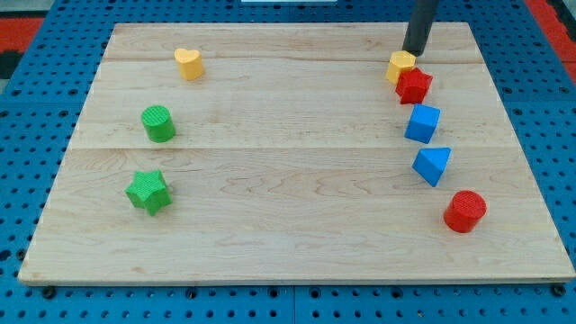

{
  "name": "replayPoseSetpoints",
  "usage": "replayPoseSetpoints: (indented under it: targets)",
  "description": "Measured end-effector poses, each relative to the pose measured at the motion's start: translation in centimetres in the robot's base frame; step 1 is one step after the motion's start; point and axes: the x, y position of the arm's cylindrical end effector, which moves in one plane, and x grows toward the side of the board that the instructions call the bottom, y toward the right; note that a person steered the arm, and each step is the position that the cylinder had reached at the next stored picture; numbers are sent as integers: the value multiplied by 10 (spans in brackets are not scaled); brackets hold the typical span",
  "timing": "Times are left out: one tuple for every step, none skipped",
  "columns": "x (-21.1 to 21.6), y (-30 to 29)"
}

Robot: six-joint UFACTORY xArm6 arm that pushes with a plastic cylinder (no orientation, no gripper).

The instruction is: Nudge the red star left a bit

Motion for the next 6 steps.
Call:
replayPoseSetpoints:
  targets:
    - [13,23]
    - [31,34]
    - [48,26]
    - [62,24]
    - [66,23]
    - [70,22]
